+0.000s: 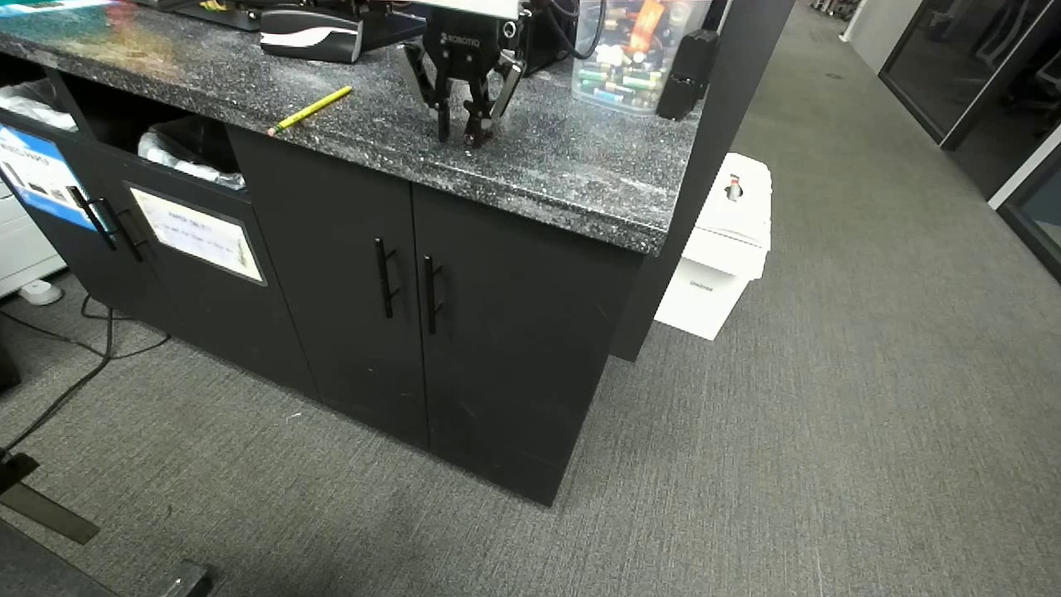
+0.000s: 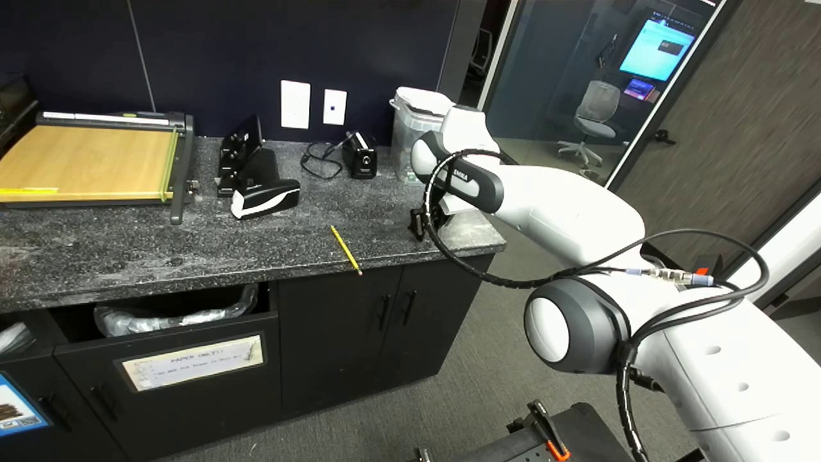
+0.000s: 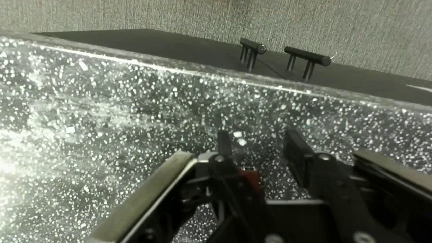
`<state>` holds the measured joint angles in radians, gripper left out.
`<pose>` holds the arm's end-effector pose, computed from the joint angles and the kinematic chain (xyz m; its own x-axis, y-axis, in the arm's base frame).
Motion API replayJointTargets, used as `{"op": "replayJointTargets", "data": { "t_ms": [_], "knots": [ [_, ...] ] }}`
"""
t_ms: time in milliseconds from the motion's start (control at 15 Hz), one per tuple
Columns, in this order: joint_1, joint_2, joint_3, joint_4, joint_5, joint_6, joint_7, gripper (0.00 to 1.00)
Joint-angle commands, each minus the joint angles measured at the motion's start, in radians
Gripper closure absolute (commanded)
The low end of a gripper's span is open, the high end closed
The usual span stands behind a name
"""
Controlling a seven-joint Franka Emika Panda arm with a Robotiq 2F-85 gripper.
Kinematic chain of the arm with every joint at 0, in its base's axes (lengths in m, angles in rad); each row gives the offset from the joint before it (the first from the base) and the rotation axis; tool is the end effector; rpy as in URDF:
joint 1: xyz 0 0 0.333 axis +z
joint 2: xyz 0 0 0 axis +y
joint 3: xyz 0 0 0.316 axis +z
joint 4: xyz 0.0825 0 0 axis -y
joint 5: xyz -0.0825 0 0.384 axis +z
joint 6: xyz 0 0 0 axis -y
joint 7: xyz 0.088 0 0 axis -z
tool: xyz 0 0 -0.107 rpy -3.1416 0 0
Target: Move the brown stapler to the left
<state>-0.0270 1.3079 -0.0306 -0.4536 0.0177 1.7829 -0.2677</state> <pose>0.8090 -0.0296 0.2387 0.9736 0.2276 0.0176 0.2273 -0.9737 0.0175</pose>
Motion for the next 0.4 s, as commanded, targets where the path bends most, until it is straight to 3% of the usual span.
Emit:
{"op": "replayJointTargets", "data": {
  "t_ms": [0, 133, 200, 333],
  "knots": [
    [-0.029, -0.071, 0.031, -0.028, -0.007, -0.162, -0.070, 0.25],
    [-0.052, -0.102, 0.031, -0.039, 0.001, -0.307, -0.053, 0.10],
    [-0.027, -0.047, 0.022, 0.004, -0.014, -0.210, -0.035, 0.27],
    [-0.047, -0.055, 0.025, 0.029, -0.011, -0.297, -0.038, 0.13]
  ]
}}
